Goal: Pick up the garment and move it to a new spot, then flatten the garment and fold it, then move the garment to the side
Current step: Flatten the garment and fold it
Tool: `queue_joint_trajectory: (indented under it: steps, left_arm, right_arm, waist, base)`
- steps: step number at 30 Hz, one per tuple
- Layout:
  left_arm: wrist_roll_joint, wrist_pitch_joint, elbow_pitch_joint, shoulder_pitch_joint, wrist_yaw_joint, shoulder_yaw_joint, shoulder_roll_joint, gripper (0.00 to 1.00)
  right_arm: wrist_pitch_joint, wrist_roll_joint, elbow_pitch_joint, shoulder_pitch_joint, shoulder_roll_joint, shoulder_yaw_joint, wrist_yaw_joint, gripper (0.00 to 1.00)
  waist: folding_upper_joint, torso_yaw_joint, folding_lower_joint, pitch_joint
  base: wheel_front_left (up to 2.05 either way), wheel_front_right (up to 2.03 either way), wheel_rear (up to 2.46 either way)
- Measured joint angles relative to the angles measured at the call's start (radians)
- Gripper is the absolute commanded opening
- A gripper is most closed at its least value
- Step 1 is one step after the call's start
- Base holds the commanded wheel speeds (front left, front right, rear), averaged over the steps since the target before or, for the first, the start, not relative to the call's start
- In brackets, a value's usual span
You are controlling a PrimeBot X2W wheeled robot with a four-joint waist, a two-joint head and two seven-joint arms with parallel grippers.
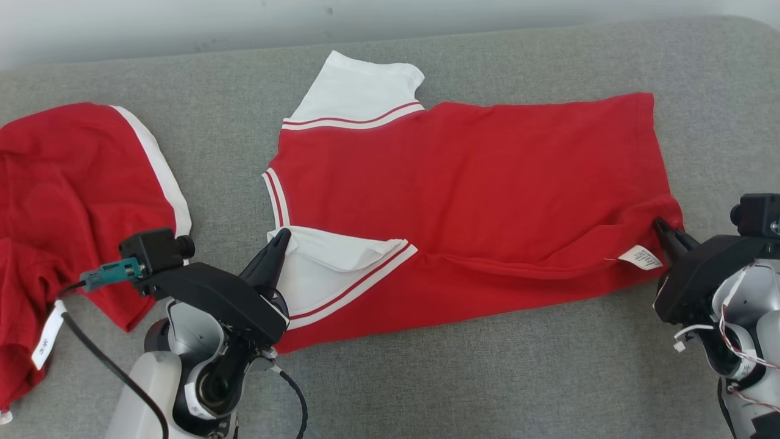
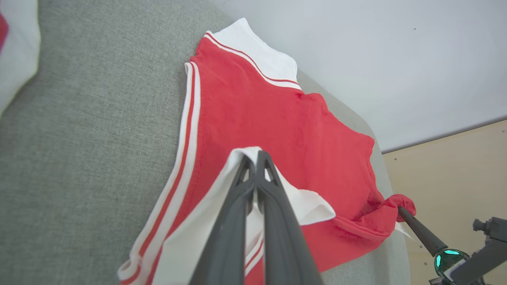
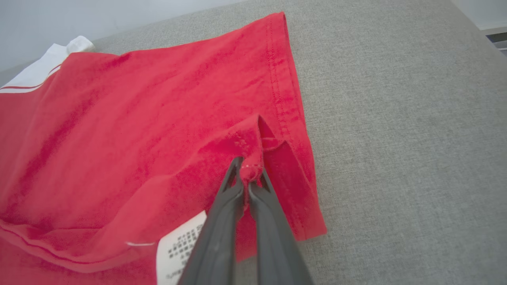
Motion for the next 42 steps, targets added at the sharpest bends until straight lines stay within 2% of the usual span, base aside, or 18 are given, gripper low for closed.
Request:
queue_joint_trajectory:
  steps: [4, 13, 20, 21, 22, 24, 25, 26, 27, 28, 35, 42]
  left_arm:
    - [-0.003, -0.029, 0.038, -0.014, 0.0, -0.01, 0.0, 0.0]
    - [-0.011, -0.104, 0.11, -0.048, 0.001, -0.021, -0.001, 0.0]
    - [-0.022, -0.146, 0.152, -0.058, 0.001, -0.036, -0.002, 0.0]
    - [-0.026, -0.148, 0.155, -0.063, 0.001, -0.042, -0.002, 0.0]
    - [-0.027, -0.151, 0.159, -0.067, 0.001, -0.046, -0.002, 0.0]
    - [-0.031, -0.16, 0.168, -0.073, 0.001, -0.054, -0.003, 0.01]
    - [-0.034, -0.162, 0.172, -0.073, 0.001, -0.059, -0.003, 0.27]
    - [-0.034, -0.166, 0.177, -0.074, 0.001, -0.063, -0.003, 0.47]
    - [-0.034, -0.172, 0.182, -0.074, 0.001, -0.066, -0.004, 0.78]
    - [-0.034, -0.176, 0.187, -0.074, 0.001, -0.067, -0.004, 1.0]
    - [0.006, -0.23, 0.212, -0.077, 0.001, -0.06, -0.005, 1.0]
    - [0.128, -0.384, 0.203, -0.076, 0.001, -0.04, 0.003, 1.0]
  right_arm:
    - [-0.001, 0.009, 0.037, -0.032, 0.016, 0.0, -0.001, 0.0]
    - [-0.019, 0.004, 0.129, -0.063, 0.022, -0.019, -0.027, 0.0]
    - [-0.044, 0.004, 0.17, -0.088, 0.036, -0.017, -0.028, 0.0]
    - [-0.05, 0.004, 0.172, -0.095, 0.04, -0.017, -0.028, 0.4]
    - [-0.056, 0.004, 0.174, -0.103, 0.044, -0.016, -0.028, 1.0]
    - [-0.073, 0.002, 0.181, -0.116, 0.049, -0.017, -0.029, 1.0]
    - [-0.083, -0.001, 0.183, -0.12, 0.05, -0.019, -0.029, 1.0]
    - [-0.094, -0.003, 0.184, -0.123, 0.05, -0.019, -0.029, 1.0]
    - [-0.104, -0.003, 0.185, -0.124, 0.05, -0.02, -0.029, 1.0]
    - [-0.116, -0.004, 0.187, -0.128, 0.051, -0.024, -0.03, 1.0]
    - [-0.225, -0.021, 0.195, -0.142, 0.058, -0.055, -0.039, 1.0]
    - [-0.385, -0.052, 0.14, -0.137, 0.068, -0.069, -0.041, 1.0]
  waist:
    - [0.0, 0.005, -0.0001, 0.006]
    - [0.0, 0.013, -0.0001, 0.012]
    - [0.0, 0.018, -0.0002, 0.01]
    - [0.0, 0.018, -0.0002, 0.01]
    - [0.0, 0.018, -0.0002, 0.01]
    - [0.0, 0.018, -0.0002, 0.009]
    - [0.0, 0.018, -0.0002, 0.008]
    - [0.0, 0.018, -0.0002, 0.007]
    - [0.0, 0.018, -0.0002, 0.006]
    - [0.0, 0.018, -0.0002, 0.005]
    - [0.0, 0.011, -0.0003, -0.014]
    - [-0.0002, 0.004, -0.0003, -0.046]
  base:
    - [0.0, 0.0, 0.0]
    - [0.0, 0.0, 0.0]
    - [0.0, 0.0, 0.0]
    - [0.0, 0.0, 0.0]
    - [0.0, 0.0, 0.0]
    - [0.0, 0.0, 0.0]
    - [0.0, 0.0, 0.0]
    - [0.0, 0.0, 0.0]
    - [0.0, 0.0, 0.0]
    - [0.0, 0.0, 0.0]
    - [0.0, 0.0, 0.0]
    - [0.0, 0.0, 0.0]
